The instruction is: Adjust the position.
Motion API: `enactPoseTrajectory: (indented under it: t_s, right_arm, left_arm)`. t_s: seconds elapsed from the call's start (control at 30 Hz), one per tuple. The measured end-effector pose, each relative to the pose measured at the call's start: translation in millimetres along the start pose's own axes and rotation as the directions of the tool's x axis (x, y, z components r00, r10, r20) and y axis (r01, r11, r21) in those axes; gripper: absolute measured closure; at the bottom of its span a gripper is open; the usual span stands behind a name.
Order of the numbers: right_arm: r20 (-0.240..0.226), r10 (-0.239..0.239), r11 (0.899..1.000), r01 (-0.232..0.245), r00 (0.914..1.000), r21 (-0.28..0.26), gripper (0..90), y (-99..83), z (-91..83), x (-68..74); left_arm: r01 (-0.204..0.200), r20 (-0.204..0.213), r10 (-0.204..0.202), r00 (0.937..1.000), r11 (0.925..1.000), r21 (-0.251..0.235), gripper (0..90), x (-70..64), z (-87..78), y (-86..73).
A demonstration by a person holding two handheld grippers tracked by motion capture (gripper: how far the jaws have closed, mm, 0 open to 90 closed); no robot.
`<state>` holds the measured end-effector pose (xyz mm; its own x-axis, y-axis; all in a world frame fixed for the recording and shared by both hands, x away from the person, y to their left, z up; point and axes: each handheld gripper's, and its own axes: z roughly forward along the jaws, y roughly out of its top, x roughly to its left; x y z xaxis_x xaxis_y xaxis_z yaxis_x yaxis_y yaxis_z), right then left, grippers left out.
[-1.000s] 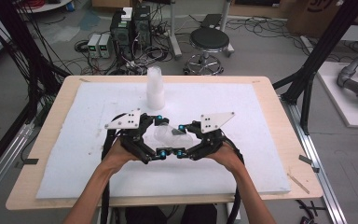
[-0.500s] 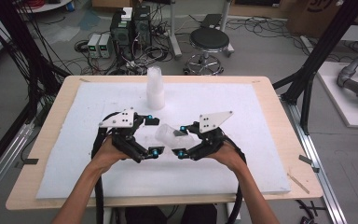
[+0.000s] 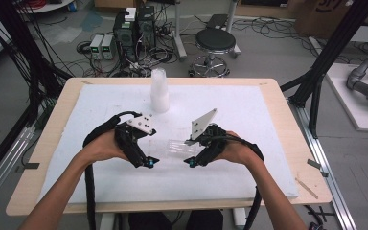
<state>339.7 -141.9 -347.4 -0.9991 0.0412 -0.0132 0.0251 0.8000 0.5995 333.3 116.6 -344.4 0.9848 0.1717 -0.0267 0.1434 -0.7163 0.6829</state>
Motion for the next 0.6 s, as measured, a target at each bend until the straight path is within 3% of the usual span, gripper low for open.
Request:
enactPoseTrajectory:
  t_s: [0.33, 0.43, 0.6]
  right_arm:
    - [-0.045, 0.005, 0.998, -0.002, 0.9990, 0.069, 35.6, 7.1, 1.5, -2.9]
    - [-0.057, 0.005, 0.997, 0.000, 0.9983, 0.083, 35.6, 8.1, 4.8, -4.7]
    - [-0.067, 0.006, 0.995, 0.001, 0.9977, 0.101, 35.6, 9.5, 8.7, -6.4]
  left_arm:
    - [-0.015, 0.019, 0.015, 0.9997, 0.9996, 0.023, 2.4, -0.4, 13.9, 6.9]
    - [-0.049, 0.050, 0.046, 0.9977, 0.9973, 0.055, 12.0, -2.1, 24.8, 11.6]
    - [-0.046, 0.058, 0.043, 0.9974, 0.9969, 0.063, 12.2, -1.0, 32.8, 15.6]
